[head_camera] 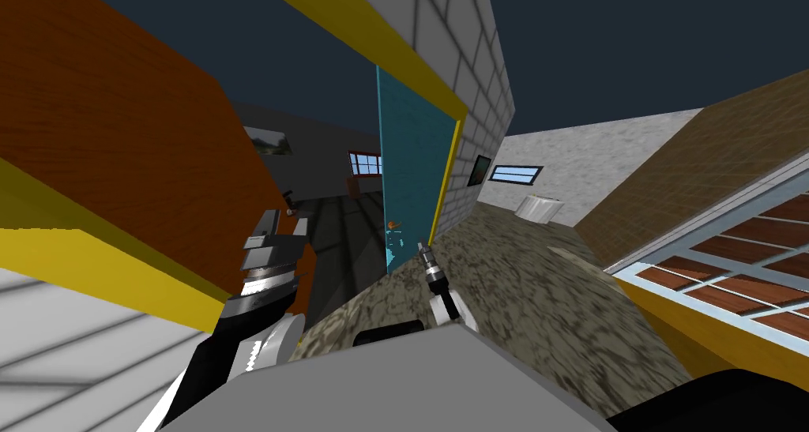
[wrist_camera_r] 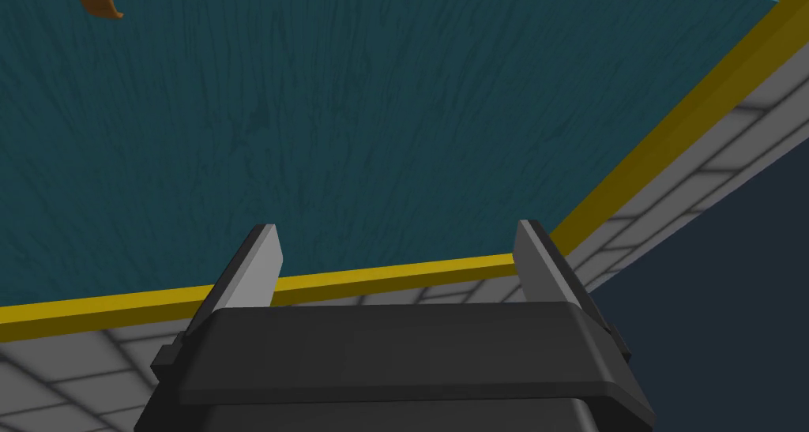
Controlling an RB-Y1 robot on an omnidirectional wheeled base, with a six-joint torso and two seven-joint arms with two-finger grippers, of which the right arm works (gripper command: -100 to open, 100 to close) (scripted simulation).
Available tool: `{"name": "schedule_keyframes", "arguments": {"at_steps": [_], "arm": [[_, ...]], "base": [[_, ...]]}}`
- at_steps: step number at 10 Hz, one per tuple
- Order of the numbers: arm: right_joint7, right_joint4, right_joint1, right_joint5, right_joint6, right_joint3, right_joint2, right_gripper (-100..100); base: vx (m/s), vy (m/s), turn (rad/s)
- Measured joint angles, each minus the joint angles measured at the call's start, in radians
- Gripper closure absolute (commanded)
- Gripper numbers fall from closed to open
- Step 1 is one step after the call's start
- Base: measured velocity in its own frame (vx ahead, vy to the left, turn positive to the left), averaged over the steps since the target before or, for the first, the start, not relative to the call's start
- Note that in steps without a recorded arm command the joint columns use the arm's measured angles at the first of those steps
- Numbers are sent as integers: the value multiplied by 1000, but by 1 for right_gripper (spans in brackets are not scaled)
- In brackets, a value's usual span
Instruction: Push the door open
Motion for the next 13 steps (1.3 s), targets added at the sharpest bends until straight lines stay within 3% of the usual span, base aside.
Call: {"name": "schedule_keyframes", "arguments": {"at_steps": [6, 8, 13], "arm": [[-34, 135, -39, 25, -35, 11, 5, -100], [-43, 207, -58, 36, -62, 14, 12, -100], [-87, 311, -83, 61, -84, 28, 11, -100]], "base": [[66, -22, 38], [90, -39, 50], [84, -30, 37]]}}
